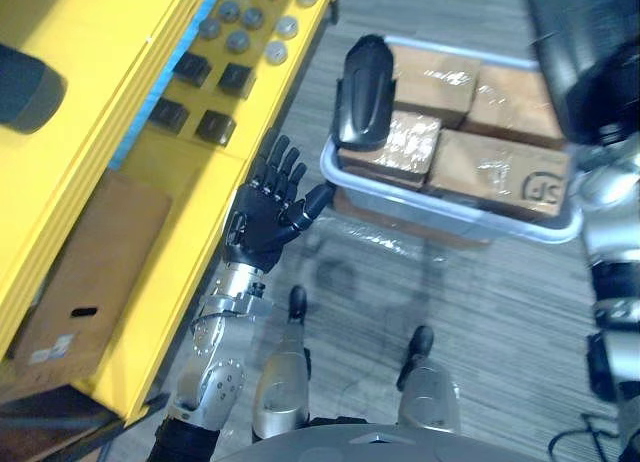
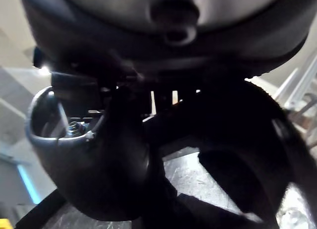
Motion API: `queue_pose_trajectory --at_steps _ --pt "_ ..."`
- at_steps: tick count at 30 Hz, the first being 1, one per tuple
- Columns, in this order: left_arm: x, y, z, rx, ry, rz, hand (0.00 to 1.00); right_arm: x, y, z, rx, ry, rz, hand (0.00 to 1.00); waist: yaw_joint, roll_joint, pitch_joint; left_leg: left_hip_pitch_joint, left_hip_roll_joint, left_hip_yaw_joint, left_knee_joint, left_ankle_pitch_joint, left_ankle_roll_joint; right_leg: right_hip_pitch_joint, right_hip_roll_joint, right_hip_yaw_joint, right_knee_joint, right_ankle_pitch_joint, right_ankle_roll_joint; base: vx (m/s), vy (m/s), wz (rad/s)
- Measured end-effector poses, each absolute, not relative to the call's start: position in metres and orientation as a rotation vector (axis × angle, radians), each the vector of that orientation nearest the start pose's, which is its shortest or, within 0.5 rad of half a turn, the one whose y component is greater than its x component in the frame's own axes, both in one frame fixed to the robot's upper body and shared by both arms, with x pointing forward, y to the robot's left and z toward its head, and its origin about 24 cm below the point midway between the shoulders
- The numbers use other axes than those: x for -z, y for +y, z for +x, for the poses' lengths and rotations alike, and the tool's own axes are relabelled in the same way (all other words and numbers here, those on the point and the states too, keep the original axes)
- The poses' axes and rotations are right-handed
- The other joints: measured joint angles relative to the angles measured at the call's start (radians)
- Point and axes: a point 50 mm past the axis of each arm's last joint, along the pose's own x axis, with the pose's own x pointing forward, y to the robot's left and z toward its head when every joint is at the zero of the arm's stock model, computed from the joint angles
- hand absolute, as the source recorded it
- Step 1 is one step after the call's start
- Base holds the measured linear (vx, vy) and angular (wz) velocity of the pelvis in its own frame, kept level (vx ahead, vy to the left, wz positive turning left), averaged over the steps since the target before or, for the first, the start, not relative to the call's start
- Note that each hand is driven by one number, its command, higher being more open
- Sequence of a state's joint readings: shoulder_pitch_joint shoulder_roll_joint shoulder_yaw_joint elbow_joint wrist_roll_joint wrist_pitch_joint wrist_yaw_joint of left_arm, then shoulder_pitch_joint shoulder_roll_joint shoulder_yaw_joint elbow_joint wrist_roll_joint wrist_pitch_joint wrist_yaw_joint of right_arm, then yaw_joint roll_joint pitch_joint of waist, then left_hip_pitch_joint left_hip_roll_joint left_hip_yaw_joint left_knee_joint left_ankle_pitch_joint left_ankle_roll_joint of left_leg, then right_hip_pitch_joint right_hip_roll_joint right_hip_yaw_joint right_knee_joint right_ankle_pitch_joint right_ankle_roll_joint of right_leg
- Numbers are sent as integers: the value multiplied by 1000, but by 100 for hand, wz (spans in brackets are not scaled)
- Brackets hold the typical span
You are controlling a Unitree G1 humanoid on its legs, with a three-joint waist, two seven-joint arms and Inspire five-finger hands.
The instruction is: Walk over and take three plastic housings, then place them on the shelf
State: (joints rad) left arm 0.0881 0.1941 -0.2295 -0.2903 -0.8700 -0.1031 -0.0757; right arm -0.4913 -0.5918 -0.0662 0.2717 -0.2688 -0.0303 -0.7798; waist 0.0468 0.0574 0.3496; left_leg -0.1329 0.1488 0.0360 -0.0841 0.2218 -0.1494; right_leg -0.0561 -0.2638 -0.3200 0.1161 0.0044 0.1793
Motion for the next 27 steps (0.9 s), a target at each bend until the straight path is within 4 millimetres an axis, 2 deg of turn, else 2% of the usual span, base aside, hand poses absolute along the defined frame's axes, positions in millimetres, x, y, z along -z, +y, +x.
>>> queue_pose_trajectory --at_steps 1,3,5,7,8,14,16,19,25,27 --pt "-92 123 230 359 -164 -746 100 -182 -269 305 853 -576 -653 0 -2 -13 -14 19 1 16 -1 -1 0 22 3 3 -22 8 0 90 -31 -23" --pt "-93 116 233 398 -140 -765 100 -170 -248 305 791 -579 -631 0 -10 -19 -34 39 1 38 -2 -6 0 44 5 8 -43 15 3 52 -31 -16" --pt "-93 105 237 446 -115 -774 100 -157 -229 308 707 -551 -616 0 -25 -12 -83 46 2 56 -5 -14 -1 53 6 12 -63 23 5 1 -10 -15" --pt "-94 95 244 486 -92 -791 100 -152 -216 311 649 -539 -607 0 -24 -10 -91 81 3 73 -6 -20 -2 82 8 27 -77 31 4 -32 -9 -23" --pt "-93 90 246 500 -76 -797 100 -147 -206 312 605 -526 -593 0 -34 -7 -123 87 5 78 -6 -24 -2 90 11 28 -90 38 3 -63 -15 -20" --pt "-94 79 246 534 -63 -802 100 -134 -173 311 514 -516 -502 0 -37 -4 -184 115 16 98 -6 -38 -6 113 26 46 -131 53 -3 -59 -16 -12" --pt "-94 74 245 555 -54 -789 100 -124 -159 306 462 -499 -486 0 -36 -5 -208 116 16 98 -6 -43 -9 116 26 45 -137 54 -2 -51 -6 -1" --pt "-93 71 244 566 -49 -762 100 -109 -146 300 404 -458 -466 0 -30 -10 -228 120 16 98 -6 -41 -6 120 26 45 -137 59 -8 0 0 0" --pt "-91 72 245 552 -44 -727 100 -99 -136 299 388 -401 -379 0 -26 -14 -235 124 16 99 -6 -38 -3 126 26 44 -143 60 -10 0 0 0" --pt "-85 72 246 518 -21 -696 100 -89 -133 297 380 -362 -375 0 -25 -23 -261 123 14 99 -6 -38 -3 129 26 43 -154 64 -12 20 -7 -1"
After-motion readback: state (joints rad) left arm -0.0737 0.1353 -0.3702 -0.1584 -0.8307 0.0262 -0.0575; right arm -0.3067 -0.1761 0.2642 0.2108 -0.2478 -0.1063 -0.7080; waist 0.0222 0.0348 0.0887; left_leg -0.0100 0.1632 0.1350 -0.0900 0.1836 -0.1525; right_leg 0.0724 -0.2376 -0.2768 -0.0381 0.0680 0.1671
